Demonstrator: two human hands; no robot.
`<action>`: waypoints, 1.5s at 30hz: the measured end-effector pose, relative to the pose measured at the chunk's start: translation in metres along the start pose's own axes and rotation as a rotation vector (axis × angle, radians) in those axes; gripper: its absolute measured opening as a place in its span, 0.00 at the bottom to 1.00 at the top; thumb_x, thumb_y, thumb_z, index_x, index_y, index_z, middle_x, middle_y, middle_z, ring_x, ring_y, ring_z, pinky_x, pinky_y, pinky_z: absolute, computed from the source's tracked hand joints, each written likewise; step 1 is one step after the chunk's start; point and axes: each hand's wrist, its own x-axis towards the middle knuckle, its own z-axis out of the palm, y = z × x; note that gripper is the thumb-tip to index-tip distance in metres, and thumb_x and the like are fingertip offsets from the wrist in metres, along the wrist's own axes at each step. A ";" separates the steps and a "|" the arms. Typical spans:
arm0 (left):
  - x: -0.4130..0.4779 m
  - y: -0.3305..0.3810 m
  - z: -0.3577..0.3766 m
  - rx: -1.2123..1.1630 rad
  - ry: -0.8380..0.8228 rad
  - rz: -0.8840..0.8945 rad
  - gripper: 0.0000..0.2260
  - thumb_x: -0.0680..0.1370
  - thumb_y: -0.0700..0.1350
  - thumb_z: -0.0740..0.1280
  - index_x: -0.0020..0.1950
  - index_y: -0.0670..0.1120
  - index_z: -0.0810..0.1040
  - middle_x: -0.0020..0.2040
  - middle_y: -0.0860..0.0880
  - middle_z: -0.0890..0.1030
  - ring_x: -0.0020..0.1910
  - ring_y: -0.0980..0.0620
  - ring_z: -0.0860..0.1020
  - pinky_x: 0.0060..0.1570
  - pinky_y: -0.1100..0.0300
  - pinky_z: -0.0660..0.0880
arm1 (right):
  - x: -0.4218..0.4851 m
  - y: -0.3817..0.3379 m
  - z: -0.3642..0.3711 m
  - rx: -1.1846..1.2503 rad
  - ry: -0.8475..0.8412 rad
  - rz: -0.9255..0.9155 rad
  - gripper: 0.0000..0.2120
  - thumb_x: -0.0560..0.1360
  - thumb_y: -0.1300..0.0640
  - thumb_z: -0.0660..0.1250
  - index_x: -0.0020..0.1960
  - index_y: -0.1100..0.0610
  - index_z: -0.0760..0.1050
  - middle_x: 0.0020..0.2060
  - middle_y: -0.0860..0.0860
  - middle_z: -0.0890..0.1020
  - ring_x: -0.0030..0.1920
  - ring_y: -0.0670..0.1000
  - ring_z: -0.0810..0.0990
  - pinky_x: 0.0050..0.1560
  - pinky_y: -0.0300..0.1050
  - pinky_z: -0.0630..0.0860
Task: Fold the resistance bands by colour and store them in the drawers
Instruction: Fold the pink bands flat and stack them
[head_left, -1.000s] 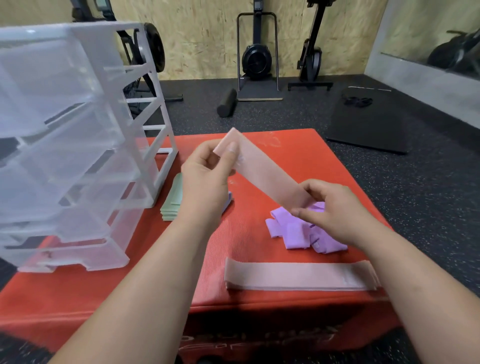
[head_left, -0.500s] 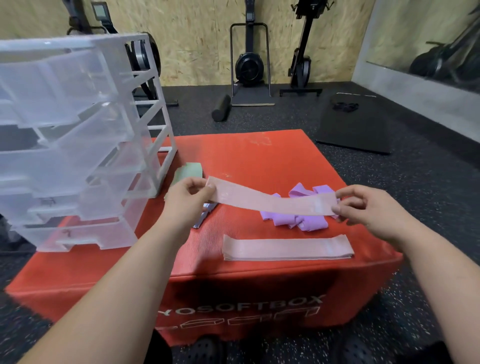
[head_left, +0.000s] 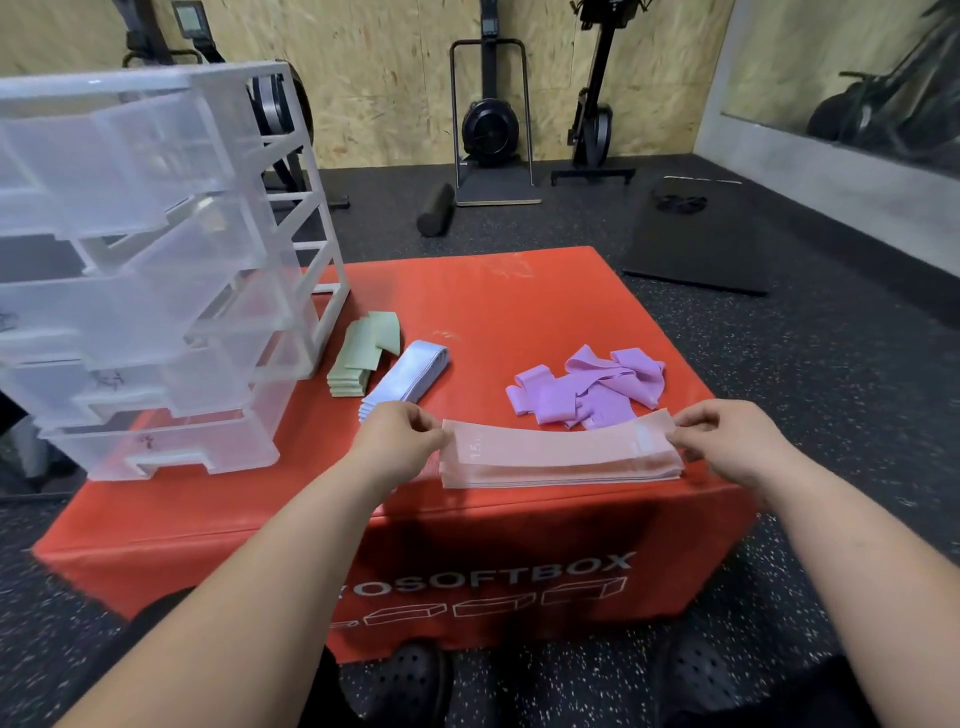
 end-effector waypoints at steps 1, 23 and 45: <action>0.000 -0.001 0.001 0.017 0.014 0.008 0.06 0.76 0.42 0.75 0.39 0.47 0.83 0.35 0.51 0.82 0.34 0.52 0.76 0.34 0.61 0.71 | 0.001 0.001 0.001 -0.026 0.029 -0.013 0.04 0.73 0.60 0.78 0.44 0.54 0.85 0.31 0.50 0.86 0.35 0.53 0.85 0.36 0.43 0.72; 0.007 -0.019 0.020 0.477 0.046 0.323 0.09 0.77 0.48 0.72 0.57 0.51 0.82 0.50 0.51 0.78 0.50 0.48 0.79 0.46 0.55 0.73 | -0.002 0.007 0.008 -0.560 0.053 -0.237 0.16 0.69 0.50 0.78 0.55 0.43 0.80 0.47 0.45 0.79 0.48 0.52 0.80 0.52 0.52 0.80; 0.010 -0.021 0.019 0.558 -0.244 0.591 0.27 0.74 0.57 0.78 0.71 0.57 0.76 0.60 0.57 0.79 0.61 0.52 0.76 0.61 0.54 0.74 | 0.021 0.024 -0.002 -0.727 -0.272 -0.514 0.24 0.69 0.43 0.80 0.61 0.33 0.76 0.59 0.33 0.79 0.61 0.44 0.75 0.64 0.50 0.74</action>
